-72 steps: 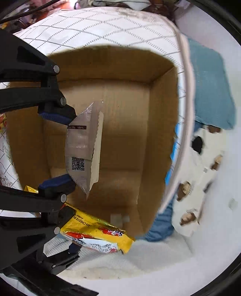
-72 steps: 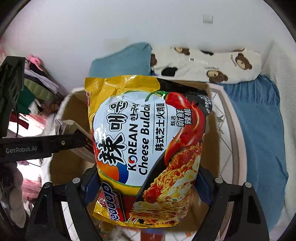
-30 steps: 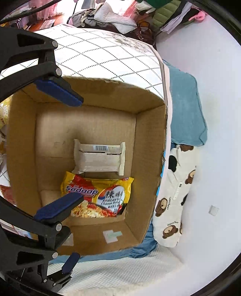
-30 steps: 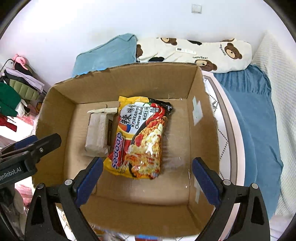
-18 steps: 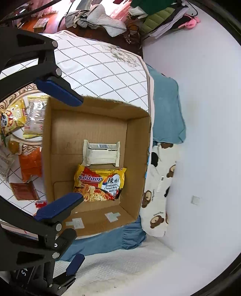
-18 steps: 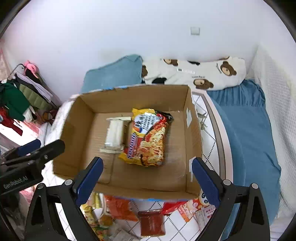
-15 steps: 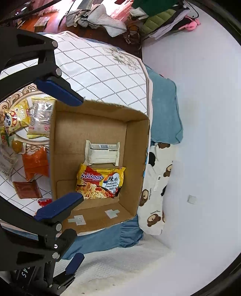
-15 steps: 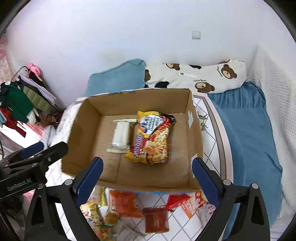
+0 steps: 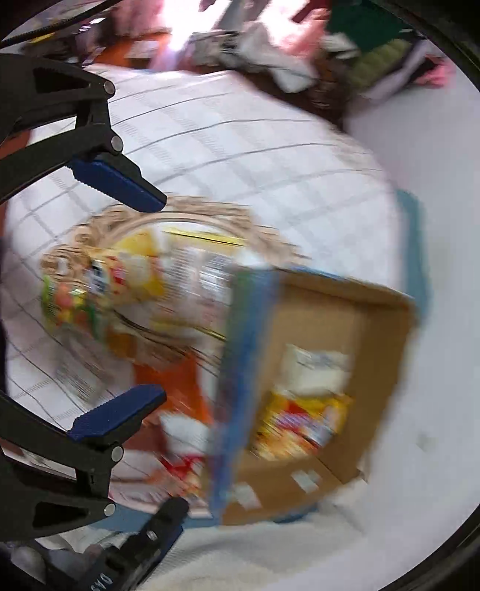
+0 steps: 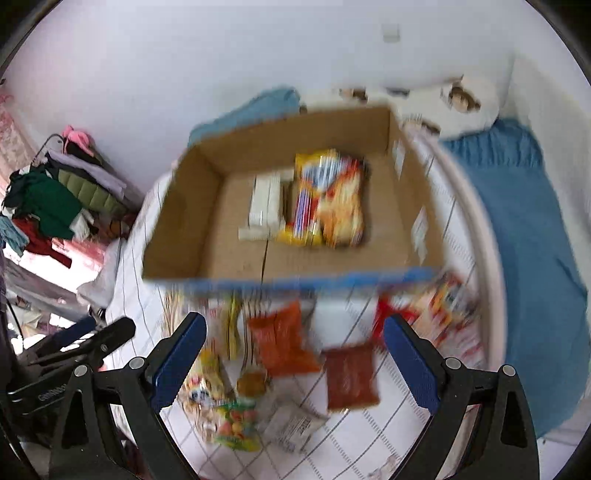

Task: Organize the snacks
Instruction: 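Grasp the yellow GUOBA bag with the left gripper while the right grasps the orange chip bag, then carry both bags into the box and release them beside the noodle pack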

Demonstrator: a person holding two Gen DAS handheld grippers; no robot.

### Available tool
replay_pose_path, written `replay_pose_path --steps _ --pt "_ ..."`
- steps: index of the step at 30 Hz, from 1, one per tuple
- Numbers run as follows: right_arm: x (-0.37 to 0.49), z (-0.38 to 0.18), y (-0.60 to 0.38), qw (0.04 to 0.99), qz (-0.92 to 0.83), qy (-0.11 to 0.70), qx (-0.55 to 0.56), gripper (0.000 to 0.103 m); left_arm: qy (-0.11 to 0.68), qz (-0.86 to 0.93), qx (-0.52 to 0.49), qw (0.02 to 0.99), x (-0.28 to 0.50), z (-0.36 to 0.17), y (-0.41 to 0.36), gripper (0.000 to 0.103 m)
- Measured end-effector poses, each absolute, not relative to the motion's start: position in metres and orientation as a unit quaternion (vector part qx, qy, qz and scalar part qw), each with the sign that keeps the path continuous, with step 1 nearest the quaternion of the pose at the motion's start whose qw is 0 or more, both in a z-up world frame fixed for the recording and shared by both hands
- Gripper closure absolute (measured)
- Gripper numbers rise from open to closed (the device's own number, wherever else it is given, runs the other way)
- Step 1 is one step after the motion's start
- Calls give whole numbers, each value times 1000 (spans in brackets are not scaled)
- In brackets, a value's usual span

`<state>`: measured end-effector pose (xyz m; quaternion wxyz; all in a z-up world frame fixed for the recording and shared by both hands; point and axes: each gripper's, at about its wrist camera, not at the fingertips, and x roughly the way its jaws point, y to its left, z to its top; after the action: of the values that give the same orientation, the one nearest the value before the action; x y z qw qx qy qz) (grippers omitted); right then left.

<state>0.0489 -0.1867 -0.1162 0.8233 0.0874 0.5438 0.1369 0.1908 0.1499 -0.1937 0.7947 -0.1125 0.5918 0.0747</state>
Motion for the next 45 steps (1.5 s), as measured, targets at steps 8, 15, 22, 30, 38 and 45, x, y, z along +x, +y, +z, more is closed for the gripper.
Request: replay_pose_path --steps 8,15,22,30,38,45 --pt "55 -203 -151 779 151 604 68 18 691 82 -185 694 192 -308 164 8" --pt "69 -255 -105 766 148 625 -11 23 695 101 -210 680 199 -340 170 41" --pt "66 -269 -105 731 155 664 -18 51 687 77 -161 705 190 -324 155 53" --pt "48 -278 -125 688 156 709 -9 50 701 71 -132 697 194 -346 132 50" --pt "43 -285 -129 718 131 683 27 51 681 74 -140 715 183 -330 138 59" --pt "24 -247 -146 741 149 653 44 54 638 46 -145 755 159 -264 128 60"
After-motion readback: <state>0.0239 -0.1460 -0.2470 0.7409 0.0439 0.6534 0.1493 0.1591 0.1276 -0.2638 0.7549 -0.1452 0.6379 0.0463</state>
